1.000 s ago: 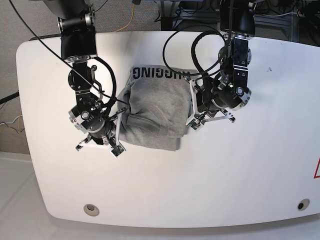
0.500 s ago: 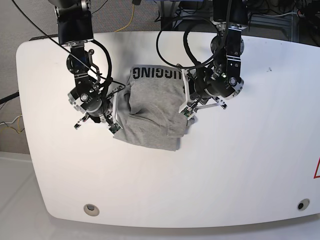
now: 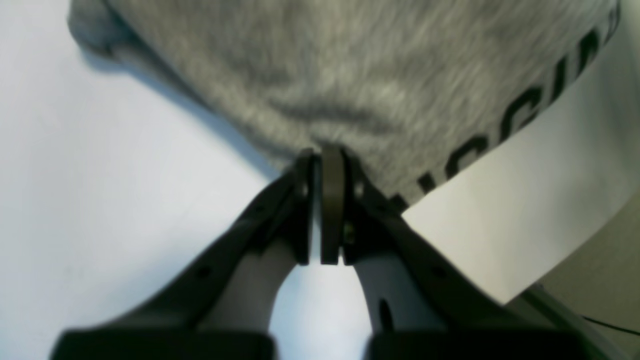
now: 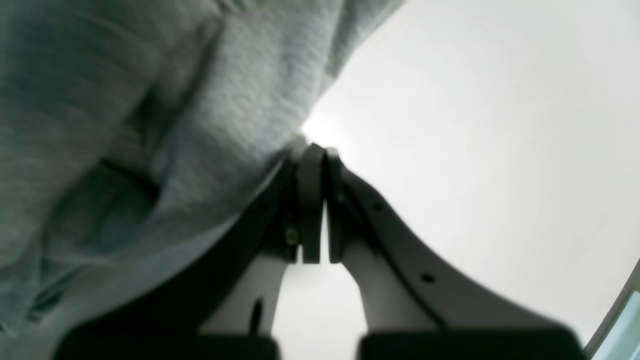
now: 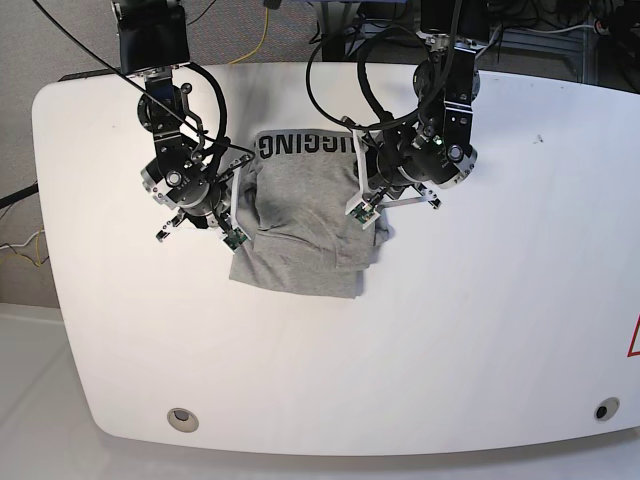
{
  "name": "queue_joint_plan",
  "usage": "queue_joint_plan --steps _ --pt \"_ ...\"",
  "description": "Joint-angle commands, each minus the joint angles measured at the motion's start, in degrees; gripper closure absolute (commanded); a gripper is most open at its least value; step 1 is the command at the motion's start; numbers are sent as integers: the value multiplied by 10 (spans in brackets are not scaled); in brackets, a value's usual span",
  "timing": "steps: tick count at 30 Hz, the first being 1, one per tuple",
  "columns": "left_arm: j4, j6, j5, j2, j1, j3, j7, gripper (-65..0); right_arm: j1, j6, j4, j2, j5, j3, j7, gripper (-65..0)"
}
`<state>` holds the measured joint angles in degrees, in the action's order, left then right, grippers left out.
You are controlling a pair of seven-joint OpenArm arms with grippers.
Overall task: Fold the T-shirt properly
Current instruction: 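Hold the bundle sides with both grippers and drag it toward the table centre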
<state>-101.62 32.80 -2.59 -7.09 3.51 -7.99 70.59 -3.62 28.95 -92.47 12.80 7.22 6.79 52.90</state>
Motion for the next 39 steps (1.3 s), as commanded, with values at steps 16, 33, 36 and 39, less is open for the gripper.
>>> queue_joint_plan --steps 16,33,36,39 --pt "-7 -1 -5 10 -2 1 -11 -8 -24 0 36 -58 -1 1 -20 0" --pt "21 -1 -5 26 -2 2 -50 -8 -25 -4 70 -75 -1 15 -54 0" --pt "21 -1 -4 27 -2 2 -56 -8 -25 -5 70 -77 -1 22 -54 0" --pt "21 -1 -4 35 -2 2 -56 -8 -25 -5 70 -77 -1 28 -54 0"
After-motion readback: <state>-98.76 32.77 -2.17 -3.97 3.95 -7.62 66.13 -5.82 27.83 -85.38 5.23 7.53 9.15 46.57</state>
